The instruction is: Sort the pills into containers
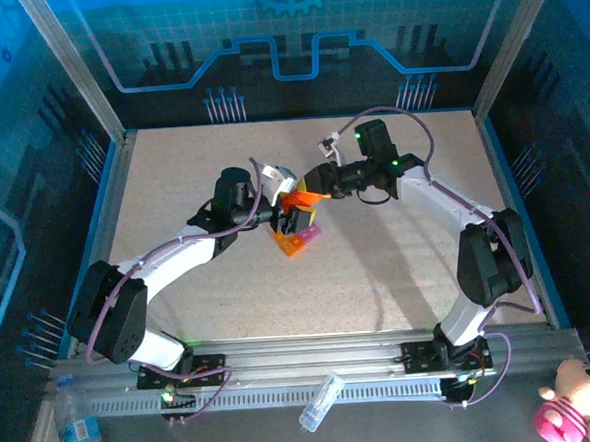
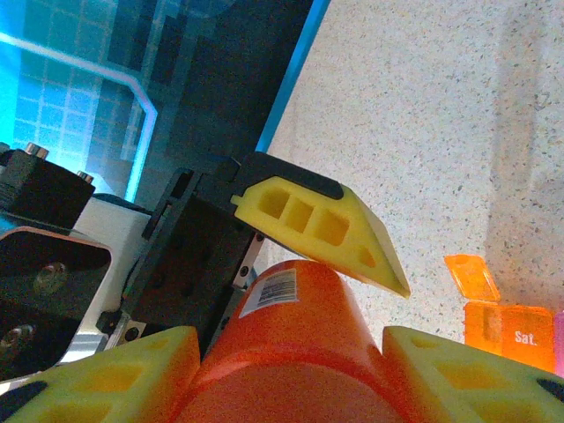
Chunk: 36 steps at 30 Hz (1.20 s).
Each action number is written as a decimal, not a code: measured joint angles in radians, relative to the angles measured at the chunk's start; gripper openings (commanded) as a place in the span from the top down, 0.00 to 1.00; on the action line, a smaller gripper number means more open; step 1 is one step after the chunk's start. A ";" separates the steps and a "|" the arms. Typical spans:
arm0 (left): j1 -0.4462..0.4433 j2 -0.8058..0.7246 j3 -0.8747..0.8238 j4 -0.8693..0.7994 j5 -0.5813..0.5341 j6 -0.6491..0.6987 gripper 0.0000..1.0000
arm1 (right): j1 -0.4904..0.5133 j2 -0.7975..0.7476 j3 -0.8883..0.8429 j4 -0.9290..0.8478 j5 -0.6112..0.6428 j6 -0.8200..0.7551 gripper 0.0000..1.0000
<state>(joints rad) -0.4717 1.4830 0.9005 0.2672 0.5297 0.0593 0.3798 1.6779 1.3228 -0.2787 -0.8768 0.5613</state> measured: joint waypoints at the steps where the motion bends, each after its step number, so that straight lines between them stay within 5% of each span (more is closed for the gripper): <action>1: 0.000 0.002 0.000 0.000 0.001 0.000 0.24 | 0.000 0.000 0.000 0.000 0.000 0.000 0.75; 7: 0.002 0.024 0.001 -0.011 0.011 0.001 0.24 | 0.002 0.006 0.000 0.000 0.001 0.000 0.76; 15: 0.004 0.042 0.010 -0.039 0.020 0.017 0.42 | 0.004 0.008 0.000 -0.004 -0.002 0.000 0.75; 20: 0.000 0.042 0.010 -0.045 0.044 0.022 0.69 | 0.004 0.008 0.000 0.003 0.000 0.000 0.74; 24: 0.000 0.042 0.010 -0.045 0.045 0.018 0.99 | 0.005 0.009 0.001 0.003 0.002 0.000 0.58; 30: 0.000 0.041 0.010 -0.031 0.045 0.001 1.00 | -0.005 0.001 -0.001 0.006 0.006 0.007 0.36; 36: 0.015 -0.016 -0.020 -0.006 0.002 -0.035 1.00 | -0.109 -0.127 -0.076 0.019 0.010 0.026 0.27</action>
<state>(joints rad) -0.4564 1.4673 0.8806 0.2607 0.5312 0.0246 0.2703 1.5509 1.2469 -0.2600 -0.8665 0.5873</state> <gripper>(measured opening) 0.547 0.715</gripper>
